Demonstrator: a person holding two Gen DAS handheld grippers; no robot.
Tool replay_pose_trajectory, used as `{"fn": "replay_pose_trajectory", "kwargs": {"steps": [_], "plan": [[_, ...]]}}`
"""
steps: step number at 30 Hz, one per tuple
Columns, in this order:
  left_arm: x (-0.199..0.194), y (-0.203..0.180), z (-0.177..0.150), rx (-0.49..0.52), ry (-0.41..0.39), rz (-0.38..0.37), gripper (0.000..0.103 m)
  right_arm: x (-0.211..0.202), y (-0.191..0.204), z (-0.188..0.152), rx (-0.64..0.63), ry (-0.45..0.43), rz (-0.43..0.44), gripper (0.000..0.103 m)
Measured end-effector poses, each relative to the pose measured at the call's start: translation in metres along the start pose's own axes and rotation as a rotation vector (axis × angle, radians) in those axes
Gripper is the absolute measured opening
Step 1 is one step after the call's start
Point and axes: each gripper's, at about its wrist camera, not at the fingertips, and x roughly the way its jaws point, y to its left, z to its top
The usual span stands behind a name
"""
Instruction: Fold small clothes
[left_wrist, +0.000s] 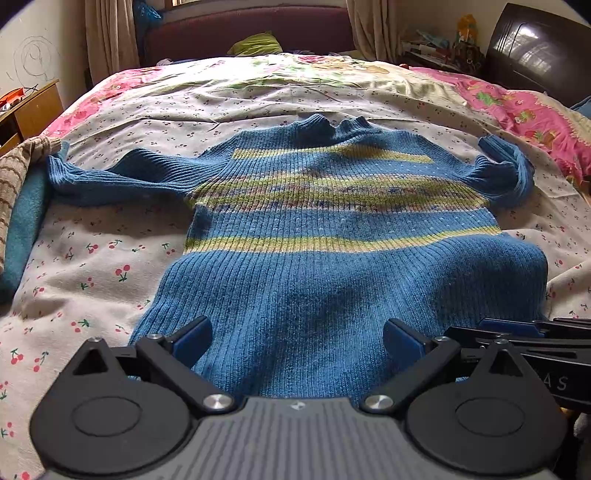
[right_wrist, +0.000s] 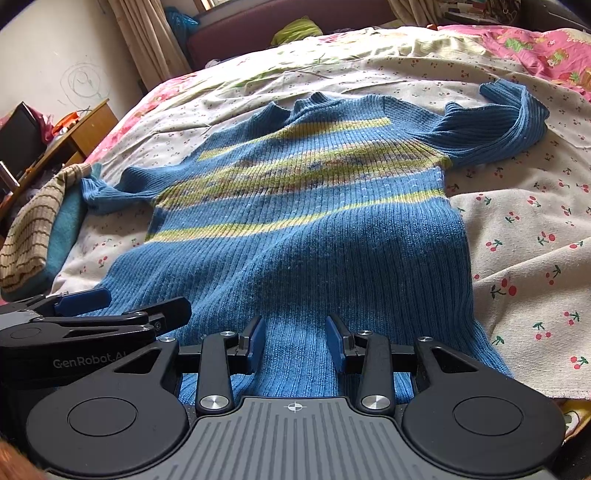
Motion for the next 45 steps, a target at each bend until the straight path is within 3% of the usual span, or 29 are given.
{"fn": "replay_pose_trajectory", "kwargs": {"steps": [27,33,41,45], "plan": [[-0.004,-0.003,0.0,0.011,-0.01,-0.008,0.103,-0.009,0.002,0.001,-0.003,-0.01,-0.026,0.037],[-0.009,-0.005,0.002,0.022,-0.024,-0.006,0.103,-0.012,0.0,0.001,0.006,-0.018,-0.029,0.04],[-0.02,-0.017,0.027,0.073,-0.086,-0.061,0.103,-0.031,-0.014,0.022,0.048,-0.123,-0.023,0.041],[-0.014,-0.031,0.051,0.108,-0.107,-0.094,0.103,-0.037,-0.04,0.046,0.062,-0.191,-0.073,0.041]]}}
